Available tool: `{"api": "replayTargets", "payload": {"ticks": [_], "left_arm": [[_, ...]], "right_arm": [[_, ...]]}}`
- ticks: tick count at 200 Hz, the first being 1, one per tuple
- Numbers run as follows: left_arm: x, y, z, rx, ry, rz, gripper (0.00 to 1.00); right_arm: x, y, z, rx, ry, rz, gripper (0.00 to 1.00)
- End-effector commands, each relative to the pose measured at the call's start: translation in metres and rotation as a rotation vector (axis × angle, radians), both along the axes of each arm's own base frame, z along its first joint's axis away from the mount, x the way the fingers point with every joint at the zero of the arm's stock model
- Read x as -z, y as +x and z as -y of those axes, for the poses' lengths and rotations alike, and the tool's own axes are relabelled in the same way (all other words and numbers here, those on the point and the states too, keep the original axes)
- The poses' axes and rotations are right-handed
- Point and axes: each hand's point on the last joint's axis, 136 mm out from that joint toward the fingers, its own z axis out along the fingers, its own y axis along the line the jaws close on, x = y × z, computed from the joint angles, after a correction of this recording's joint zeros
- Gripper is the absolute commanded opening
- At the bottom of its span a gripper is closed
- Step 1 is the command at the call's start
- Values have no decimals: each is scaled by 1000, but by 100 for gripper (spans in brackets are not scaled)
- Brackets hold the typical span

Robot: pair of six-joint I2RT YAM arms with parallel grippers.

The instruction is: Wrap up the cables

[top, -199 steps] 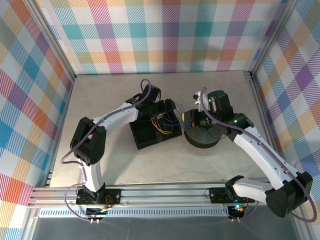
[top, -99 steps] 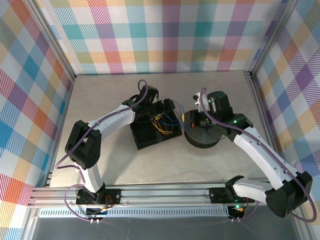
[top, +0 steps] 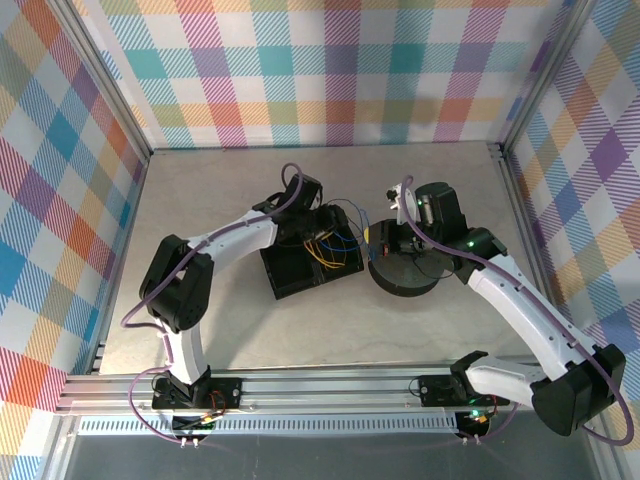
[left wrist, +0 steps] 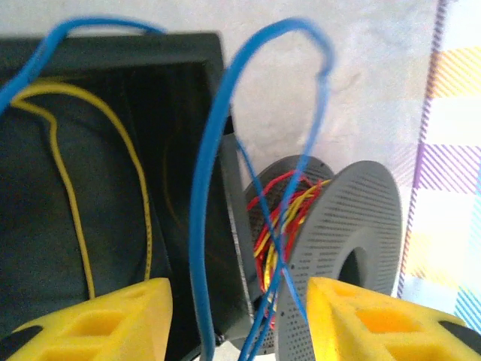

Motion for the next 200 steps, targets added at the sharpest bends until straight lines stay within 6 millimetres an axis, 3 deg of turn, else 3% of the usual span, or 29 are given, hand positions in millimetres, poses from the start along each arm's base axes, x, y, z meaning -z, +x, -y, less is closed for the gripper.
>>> {"api": "replayTargets", "payload": {"ticks": [1, 25, 46, 62, 84, 122, 159, 178, 200], "left_arm": [[-4, 4, 14, 17, -16, 20, 36], [-12, 3, 15, 18, -28, 32, 0], [-38, 0, 8, 19, -28, 85, 0], [-78, -3, -1, 23, -43, 161, 0], [-128, -12, -30, 16, -53, 217, 0], [-212, -25, -108, -68, -161, 324, 0], [-288, -39, -223, -246, -212, 455, 0], [-312, -50, -272, -316, -212, 493, 0], [-325, -56, -301, -330, -267, 530, 0]], "right_arm": [[-5, -5, 0, -9, 14, 23, 0], [-4, -5, 2, -4, 9, 24, 0], [-1, -3, 9, 25, -20, 28, 0], [4, 1, 21, 85, -75, 30, 0], [9, 11, 48, 205, -187, 42, 0], [4, 27, 101, 394, -259, 42, 0], [-16, 38, 177, 636, -248, 59, 0], [-27, 34, 230, 821, -234, 63, 0], [-40, 24, 284, 1008, -177, 68, 0]]}}
